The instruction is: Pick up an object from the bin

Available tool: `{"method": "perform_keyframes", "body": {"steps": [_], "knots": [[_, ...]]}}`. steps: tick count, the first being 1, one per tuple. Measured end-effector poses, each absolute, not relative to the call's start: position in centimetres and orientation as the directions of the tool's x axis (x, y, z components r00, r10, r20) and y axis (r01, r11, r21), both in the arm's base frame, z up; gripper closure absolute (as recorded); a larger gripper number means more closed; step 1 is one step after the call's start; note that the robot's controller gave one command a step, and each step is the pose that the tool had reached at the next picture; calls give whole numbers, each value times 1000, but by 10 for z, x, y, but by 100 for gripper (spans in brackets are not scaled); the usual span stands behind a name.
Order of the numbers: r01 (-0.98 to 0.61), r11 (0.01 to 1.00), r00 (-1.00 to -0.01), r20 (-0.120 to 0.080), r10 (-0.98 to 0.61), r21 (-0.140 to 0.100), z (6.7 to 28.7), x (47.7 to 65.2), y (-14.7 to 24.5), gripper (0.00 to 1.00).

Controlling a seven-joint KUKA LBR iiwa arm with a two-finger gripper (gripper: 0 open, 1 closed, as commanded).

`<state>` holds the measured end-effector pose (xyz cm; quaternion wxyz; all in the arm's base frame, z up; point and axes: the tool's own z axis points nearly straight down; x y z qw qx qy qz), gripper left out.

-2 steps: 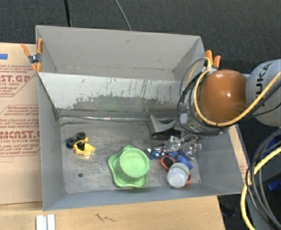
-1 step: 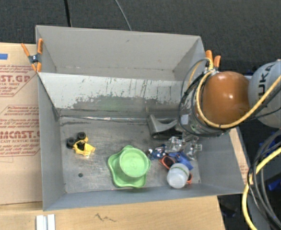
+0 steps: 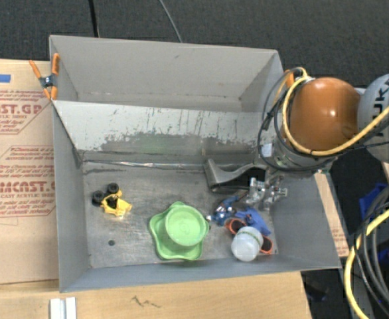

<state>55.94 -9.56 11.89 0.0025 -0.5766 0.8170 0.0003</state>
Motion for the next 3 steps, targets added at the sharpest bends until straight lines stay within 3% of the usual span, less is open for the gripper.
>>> {"method": "perform_keyframes", "body": {"steps": [1,2,3], "knots": [[-948,319,-319,-2,-948,6,177,534,-82,100],[-924,382,-382,-5,-924,-13,160,544,-78,100],[-919,393,-392,-20,-920,-26,81,538,-73,0]]}}
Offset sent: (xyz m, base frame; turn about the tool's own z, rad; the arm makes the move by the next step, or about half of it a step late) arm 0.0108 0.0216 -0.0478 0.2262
